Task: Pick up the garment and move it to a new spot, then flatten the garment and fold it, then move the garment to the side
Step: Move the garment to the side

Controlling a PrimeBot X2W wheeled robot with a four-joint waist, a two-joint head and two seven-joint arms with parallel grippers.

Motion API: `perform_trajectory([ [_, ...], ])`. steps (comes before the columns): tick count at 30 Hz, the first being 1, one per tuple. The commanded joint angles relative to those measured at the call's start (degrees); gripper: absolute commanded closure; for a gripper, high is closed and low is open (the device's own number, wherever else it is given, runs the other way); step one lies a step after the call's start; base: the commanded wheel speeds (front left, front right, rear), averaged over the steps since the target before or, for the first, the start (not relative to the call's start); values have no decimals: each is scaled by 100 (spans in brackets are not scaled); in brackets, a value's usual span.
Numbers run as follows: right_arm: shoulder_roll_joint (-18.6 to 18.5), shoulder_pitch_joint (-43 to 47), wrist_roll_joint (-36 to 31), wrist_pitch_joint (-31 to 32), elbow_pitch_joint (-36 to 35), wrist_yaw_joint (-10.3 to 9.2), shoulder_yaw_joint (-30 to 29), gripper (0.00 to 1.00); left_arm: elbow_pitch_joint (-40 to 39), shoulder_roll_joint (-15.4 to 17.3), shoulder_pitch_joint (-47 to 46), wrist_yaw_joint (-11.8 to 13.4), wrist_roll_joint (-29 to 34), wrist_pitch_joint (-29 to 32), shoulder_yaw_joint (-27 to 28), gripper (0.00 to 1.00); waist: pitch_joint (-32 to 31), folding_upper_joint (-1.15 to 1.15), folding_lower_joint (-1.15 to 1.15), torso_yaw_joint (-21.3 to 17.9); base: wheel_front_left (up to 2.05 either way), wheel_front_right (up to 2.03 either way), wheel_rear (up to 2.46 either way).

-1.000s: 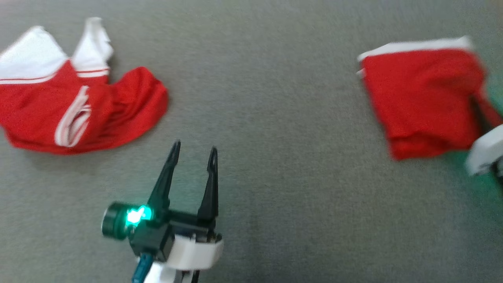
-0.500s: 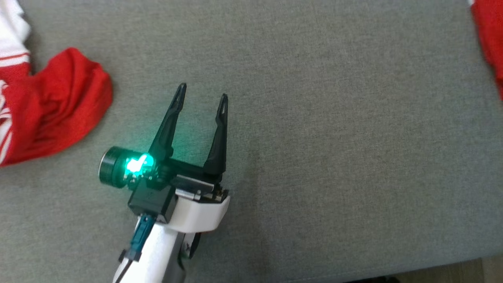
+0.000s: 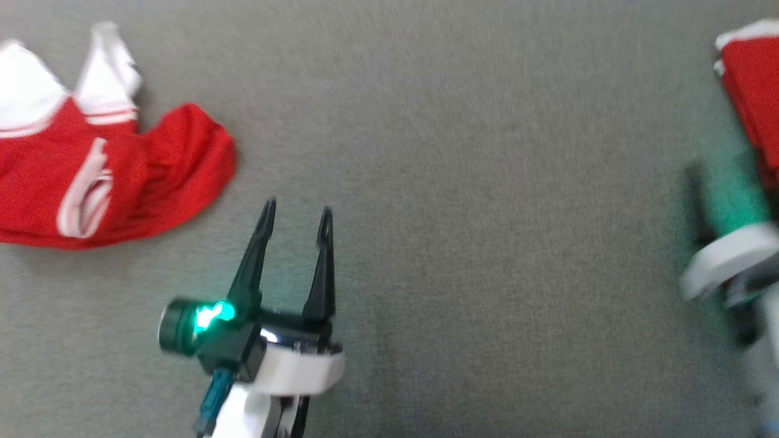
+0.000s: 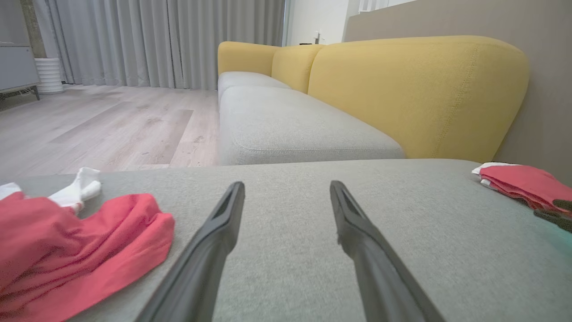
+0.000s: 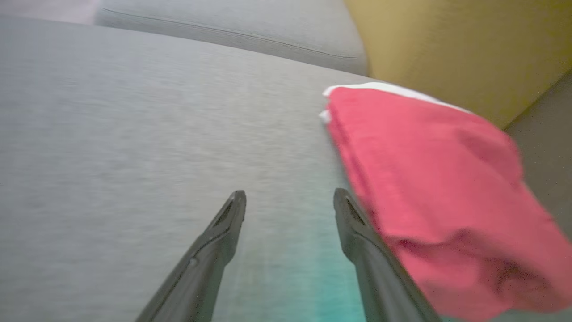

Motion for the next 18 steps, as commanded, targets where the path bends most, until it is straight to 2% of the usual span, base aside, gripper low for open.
perform_trajectory([
  [1, 148, 233, 190, -266, -163, -4, 383, 0, -117, -9, 167, 48, -44, -28, 243, 0, -646, 0, 1, 312, 0, 0, 0],
  [5, 648, 613, 609, -673, -75, -4, 1090, 0, 85, -9, 652, 101, -108, -28, 482, 0, -1174, 0, 1, 434, 0, 0, 0],
  [9, 938, 854, 811, -852, -55, -4, 1362, 0, 258, -9, 926, 126, -119, -28, 708, 0, -1516, 0, 1, 508, 0, 0, 0],
  [11, 1112, 1024, 868, -895, -121, -4, 1350, 0, 337, -9, 1069, 118, -128, -28, 846, 0, -1706, 0, 1, 535, 0, 0, 0],
  [18, 1561, 2048, 437, -905, -1503, -4, 889, 0, 329, -9, 1506, 74, -7, -28, 1150, 0, -2226, 0, 1, 577, 0, 0, 0],
])
